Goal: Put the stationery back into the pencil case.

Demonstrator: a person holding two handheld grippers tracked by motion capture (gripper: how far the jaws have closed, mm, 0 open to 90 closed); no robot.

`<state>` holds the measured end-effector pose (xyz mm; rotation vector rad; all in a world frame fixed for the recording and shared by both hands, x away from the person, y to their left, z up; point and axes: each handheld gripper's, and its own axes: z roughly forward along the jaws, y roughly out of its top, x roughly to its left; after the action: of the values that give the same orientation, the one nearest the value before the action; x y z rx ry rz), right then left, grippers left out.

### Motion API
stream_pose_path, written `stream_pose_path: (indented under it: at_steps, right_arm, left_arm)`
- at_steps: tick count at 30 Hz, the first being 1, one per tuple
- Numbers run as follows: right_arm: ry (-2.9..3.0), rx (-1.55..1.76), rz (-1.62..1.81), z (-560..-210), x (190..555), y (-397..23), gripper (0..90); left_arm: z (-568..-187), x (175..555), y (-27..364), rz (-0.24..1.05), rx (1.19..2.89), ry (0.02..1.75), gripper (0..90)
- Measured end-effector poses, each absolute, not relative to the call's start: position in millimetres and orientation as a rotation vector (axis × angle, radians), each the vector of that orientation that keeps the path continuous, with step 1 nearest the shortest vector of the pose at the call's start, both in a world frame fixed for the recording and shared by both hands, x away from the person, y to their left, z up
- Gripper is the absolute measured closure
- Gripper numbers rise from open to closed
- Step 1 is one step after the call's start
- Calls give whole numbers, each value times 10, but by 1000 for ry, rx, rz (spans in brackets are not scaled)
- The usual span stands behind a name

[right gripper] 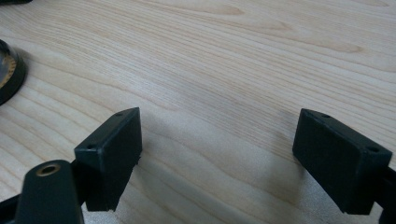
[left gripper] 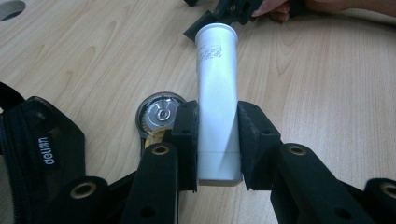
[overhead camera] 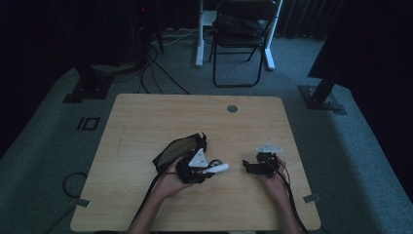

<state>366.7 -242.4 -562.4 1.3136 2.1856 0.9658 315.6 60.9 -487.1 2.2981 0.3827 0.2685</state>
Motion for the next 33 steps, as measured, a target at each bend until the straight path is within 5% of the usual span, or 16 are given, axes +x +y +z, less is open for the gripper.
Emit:
stream_pose_path:
  at_steps: [33]
  right_arm:
    - [2185,1315,966,-5625,3666,-2424,157]
  left_arm:
    - [-4693,3175,836,330,2249,431,707]
